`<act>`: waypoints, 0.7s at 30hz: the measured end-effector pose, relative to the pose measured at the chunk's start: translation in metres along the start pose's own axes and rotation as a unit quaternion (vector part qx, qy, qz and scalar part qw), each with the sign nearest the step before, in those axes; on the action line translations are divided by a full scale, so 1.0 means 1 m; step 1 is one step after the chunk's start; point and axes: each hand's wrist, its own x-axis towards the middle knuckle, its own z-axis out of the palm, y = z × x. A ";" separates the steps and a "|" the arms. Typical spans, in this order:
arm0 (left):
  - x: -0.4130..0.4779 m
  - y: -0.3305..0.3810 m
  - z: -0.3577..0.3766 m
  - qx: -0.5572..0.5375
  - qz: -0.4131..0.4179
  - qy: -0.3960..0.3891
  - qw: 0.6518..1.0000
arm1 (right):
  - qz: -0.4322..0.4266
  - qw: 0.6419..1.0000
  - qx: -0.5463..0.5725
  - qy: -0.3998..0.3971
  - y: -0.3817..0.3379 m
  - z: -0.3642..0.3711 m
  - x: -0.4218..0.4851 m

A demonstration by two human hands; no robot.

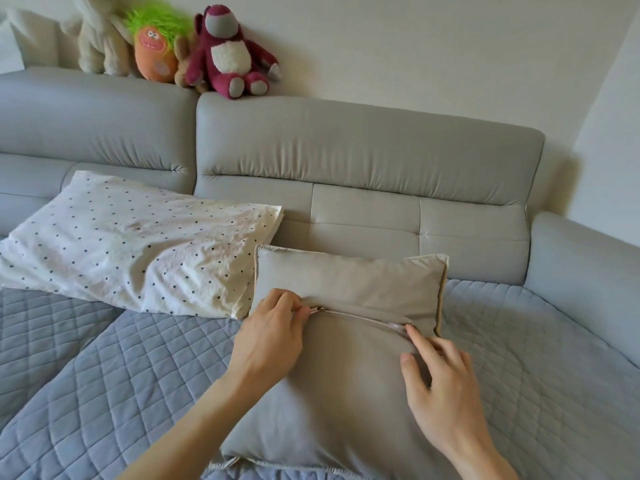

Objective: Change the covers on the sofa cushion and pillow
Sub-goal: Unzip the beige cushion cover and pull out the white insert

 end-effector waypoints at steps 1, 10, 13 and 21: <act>-0.004 -0.001 0.005 -0.001 0.007 0.010 1.000 | -0.001 1.000 -0.006 0.021 -0.003 0.000 -0.001; -0.015 0.007 0.023 0.051 0.049 0.115 0.991 | -0.108 0.988 -0.088 0.071 -0.075 0.041 0.041; -0.012 0.004 0.008 0.073 0.044 0.095 0.992 | -0.125 0.983 -0.099 0.086 -0.089 0.053 0.051; -0.012 -0.040 -0.039 0.176 -0.032 -0.024 0.983 | -0.080 0.984 -0.066 0.147 -0.083 0.056 0.034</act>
